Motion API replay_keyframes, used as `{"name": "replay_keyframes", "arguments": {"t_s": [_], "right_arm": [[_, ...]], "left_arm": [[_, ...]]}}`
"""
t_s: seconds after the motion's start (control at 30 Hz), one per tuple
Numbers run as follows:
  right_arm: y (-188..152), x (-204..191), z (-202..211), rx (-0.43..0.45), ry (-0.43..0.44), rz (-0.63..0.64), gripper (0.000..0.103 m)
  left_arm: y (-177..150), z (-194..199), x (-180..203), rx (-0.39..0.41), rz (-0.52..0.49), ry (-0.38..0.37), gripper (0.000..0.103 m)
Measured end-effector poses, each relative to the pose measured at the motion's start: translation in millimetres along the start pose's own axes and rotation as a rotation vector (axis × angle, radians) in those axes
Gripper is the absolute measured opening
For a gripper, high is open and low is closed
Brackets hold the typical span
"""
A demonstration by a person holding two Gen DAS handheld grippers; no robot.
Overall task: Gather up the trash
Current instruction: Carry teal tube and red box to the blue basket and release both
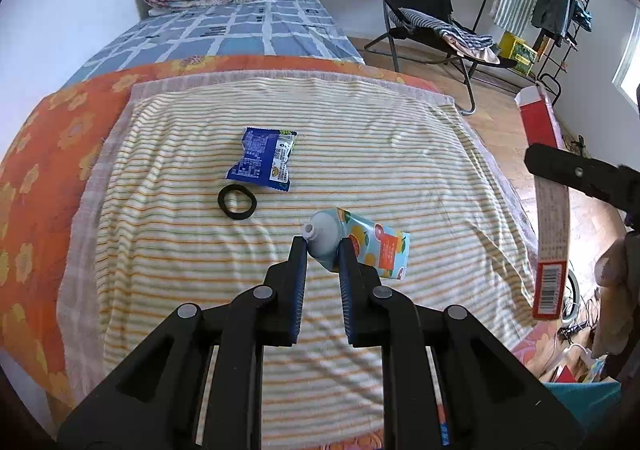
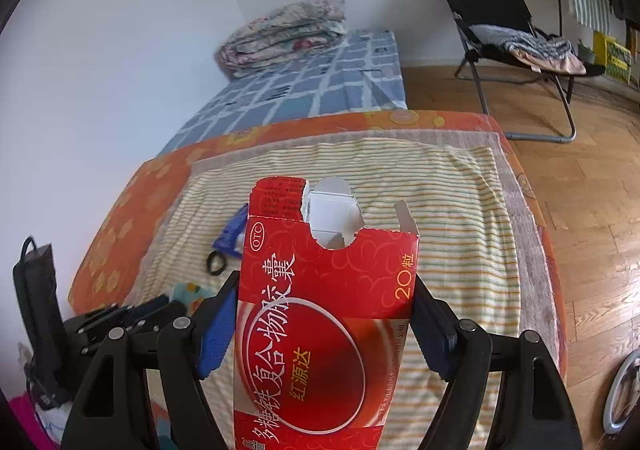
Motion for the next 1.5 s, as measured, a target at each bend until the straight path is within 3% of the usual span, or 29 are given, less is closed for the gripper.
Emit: {"name": "replay_keyframes", "arguments": {"t_s": [0.33, 0.73, 1.5], "right_arm": [[-32.9, -34.2, 55.6, 0.049, 0.041, 0.072, 0.080], [-96.0, -58.2, 81.9, 0.027, 0.085, 0.092, 0.080], [-207.9, -79.4, 61.9, -0.123, 0.109, 0.148, 0.080]], "left_arm": [[-24.2, 52.6, 12.2, 0.031, -0.030, -0.020, 0.014], [-81.3, 91.3, 21.3, 0.012, -0.091, -0.036, 0.014], [-186.4, 84.3, 24.3, -0.143, -0.126, -0.044, 0.014]]}}
Point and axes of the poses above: each gripper's, at about its wrist camera, not at the fingertips, and z roughly against the way its jaws point, x to its right, y to its top, the point moved 10 cm from there along -z, roughly the way its jaws point, and after that the axes turned 1 degree about x, right-handed, at the moved point
